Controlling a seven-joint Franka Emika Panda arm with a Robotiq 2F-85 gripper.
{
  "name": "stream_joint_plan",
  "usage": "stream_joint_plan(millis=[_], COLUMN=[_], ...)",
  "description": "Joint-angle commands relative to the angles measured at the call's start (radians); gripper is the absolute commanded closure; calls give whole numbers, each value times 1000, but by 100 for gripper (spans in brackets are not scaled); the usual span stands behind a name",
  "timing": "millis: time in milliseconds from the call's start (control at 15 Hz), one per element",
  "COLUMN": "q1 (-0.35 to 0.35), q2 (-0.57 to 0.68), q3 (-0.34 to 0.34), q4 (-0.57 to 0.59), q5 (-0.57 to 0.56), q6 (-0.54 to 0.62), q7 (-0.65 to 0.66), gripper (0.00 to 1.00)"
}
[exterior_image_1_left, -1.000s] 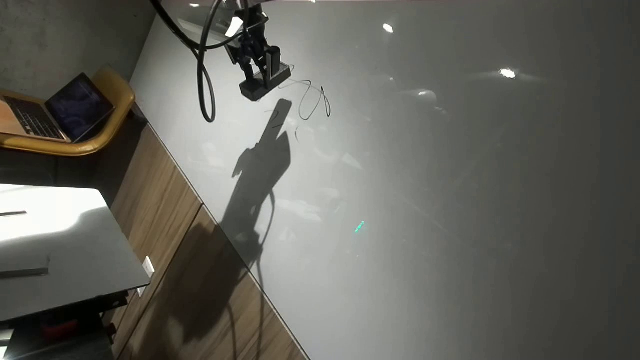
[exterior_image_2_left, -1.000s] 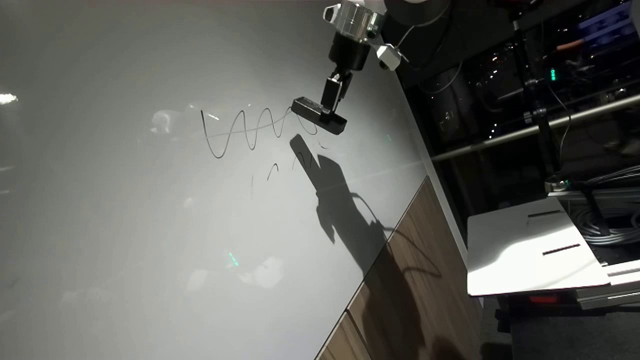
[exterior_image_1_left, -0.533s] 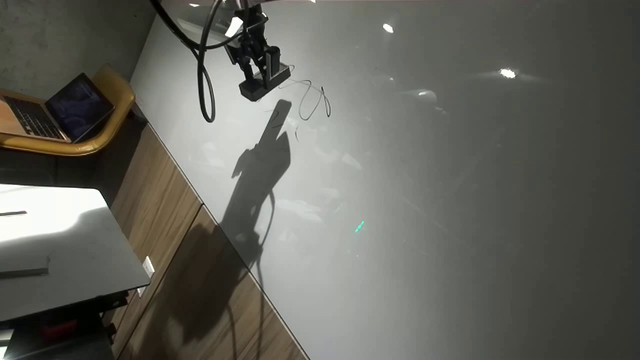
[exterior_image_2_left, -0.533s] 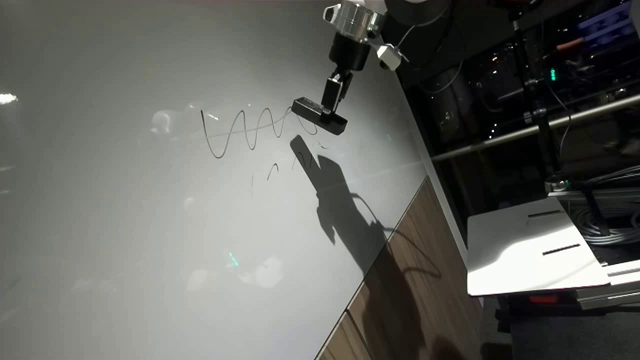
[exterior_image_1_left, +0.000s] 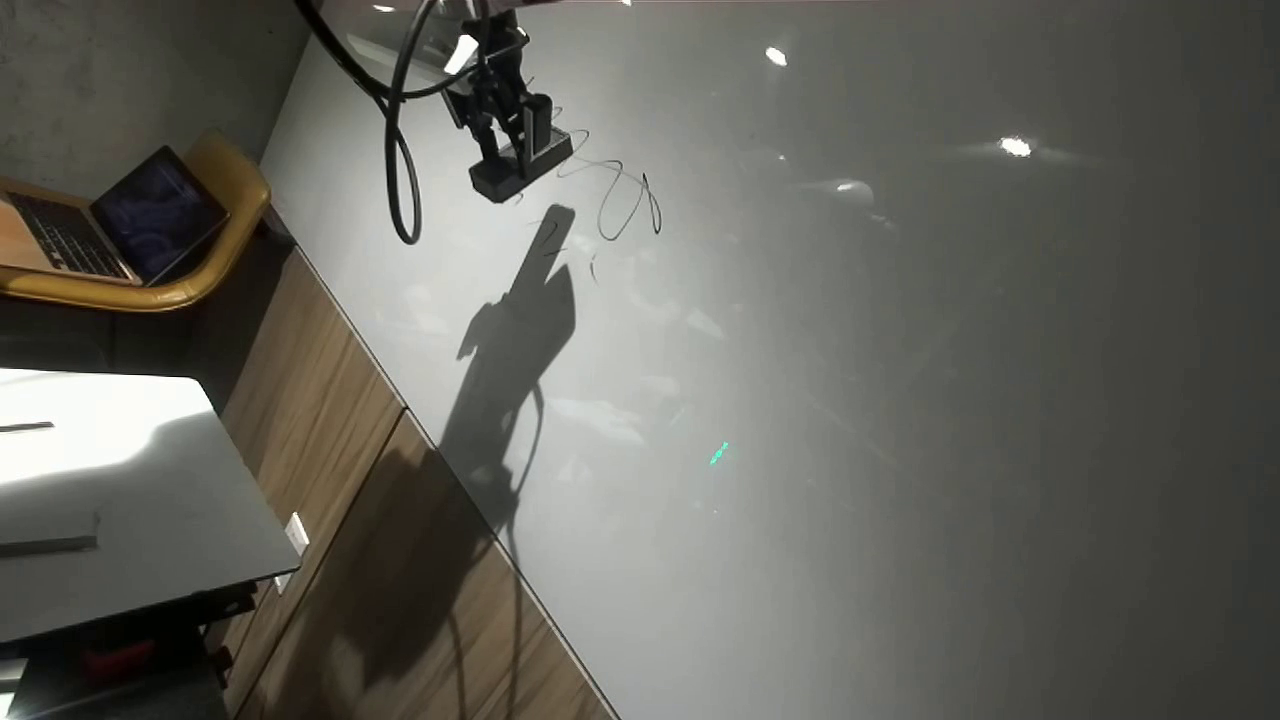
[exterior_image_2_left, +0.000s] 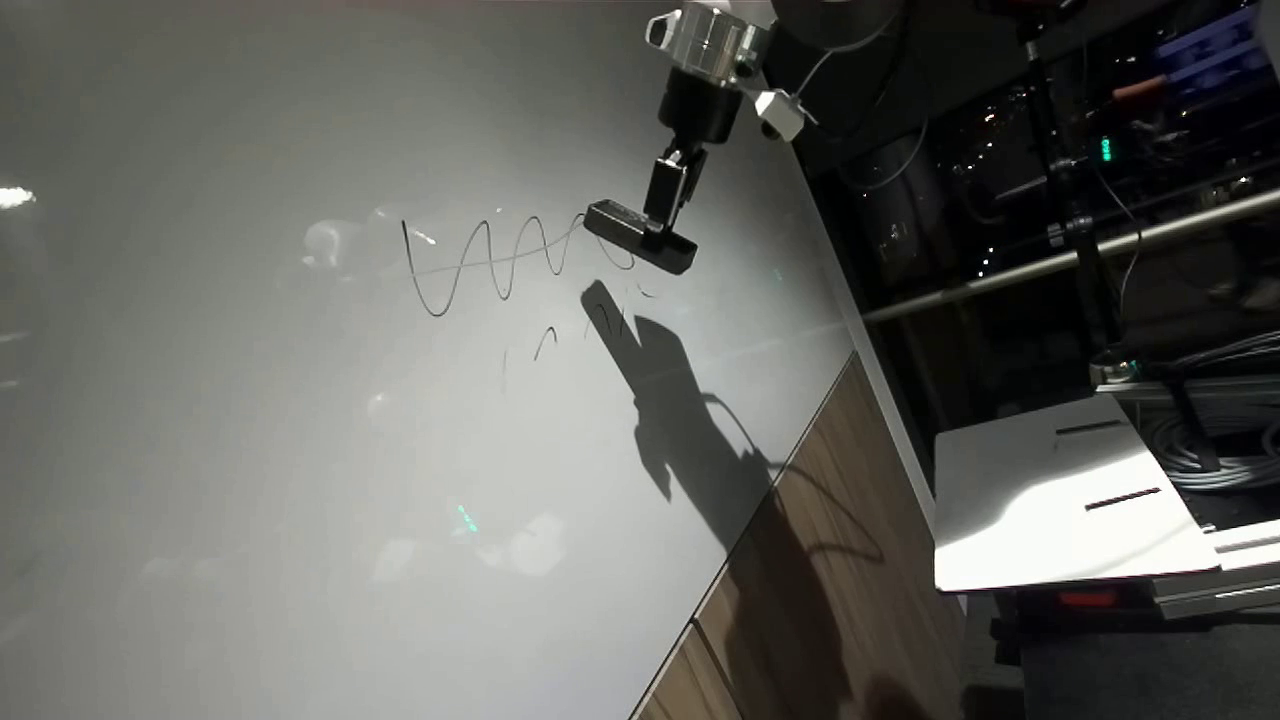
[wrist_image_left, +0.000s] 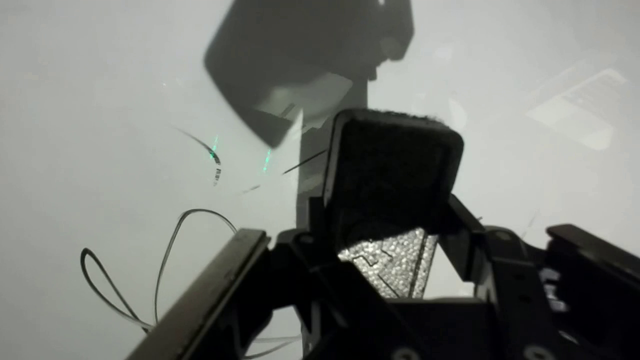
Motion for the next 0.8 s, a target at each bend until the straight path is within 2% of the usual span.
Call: stream_joint_plan(millis=[0, 533, 733], q1=[38, 89, 98], q2=[-32, -50, -77], q3=[-29, -63, -70], q4=[-16, -32, -36], q5=[5, 20, 27], q6=[-18, -72, -162], q7=[5, -9, -6], gripper=[68, 68, 68])
